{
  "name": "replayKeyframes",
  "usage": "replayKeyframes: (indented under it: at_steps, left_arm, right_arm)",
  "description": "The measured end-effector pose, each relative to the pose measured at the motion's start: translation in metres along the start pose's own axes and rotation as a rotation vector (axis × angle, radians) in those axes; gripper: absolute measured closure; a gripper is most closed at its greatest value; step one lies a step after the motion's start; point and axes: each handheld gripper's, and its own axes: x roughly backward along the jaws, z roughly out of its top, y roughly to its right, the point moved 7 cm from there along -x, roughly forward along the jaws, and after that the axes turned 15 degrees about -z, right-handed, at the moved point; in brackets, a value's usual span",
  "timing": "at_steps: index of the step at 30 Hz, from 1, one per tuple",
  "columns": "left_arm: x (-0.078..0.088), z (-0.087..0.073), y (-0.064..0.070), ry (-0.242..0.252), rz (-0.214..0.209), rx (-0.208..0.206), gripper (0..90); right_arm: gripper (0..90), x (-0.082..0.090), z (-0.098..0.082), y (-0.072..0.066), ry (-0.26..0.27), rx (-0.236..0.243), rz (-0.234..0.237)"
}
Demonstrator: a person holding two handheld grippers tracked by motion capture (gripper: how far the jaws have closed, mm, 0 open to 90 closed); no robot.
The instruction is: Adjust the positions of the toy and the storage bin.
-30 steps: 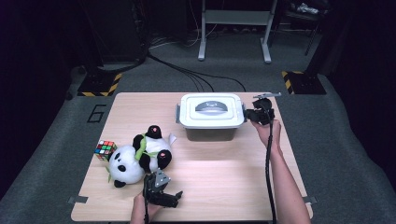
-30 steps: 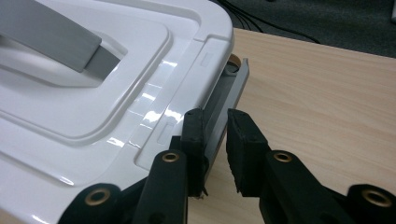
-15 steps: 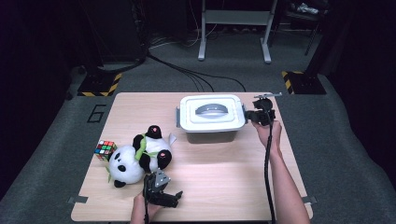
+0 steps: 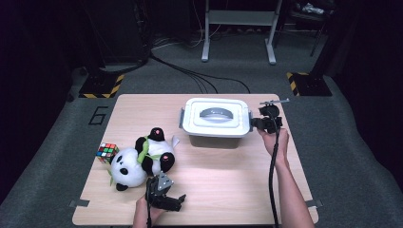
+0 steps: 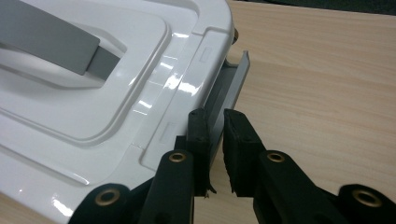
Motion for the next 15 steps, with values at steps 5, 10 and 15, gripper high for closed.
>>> replayKeyframes:
  at_steps: [5,10,15]
  left_arm:
    - [0.0,0.0,0.0,0.0,0.0,0.0,0.0]
    - [0.0,0.0,0.0,0.0,0.0,0.0,0.0]
    - [0.0,0.0,0.0,-0.001,0.0,-0.001,0.0]
  right_arm:
    - [80.1,0.006,-0.006,-0.002,0.001,0.002,-0.014]
    - [74.9,0.003,-0.003,0.0,0.034,0.018,-0.016]
    - [71.4,-0.002,0.007,0.005,0.081,0.018,-0.02]
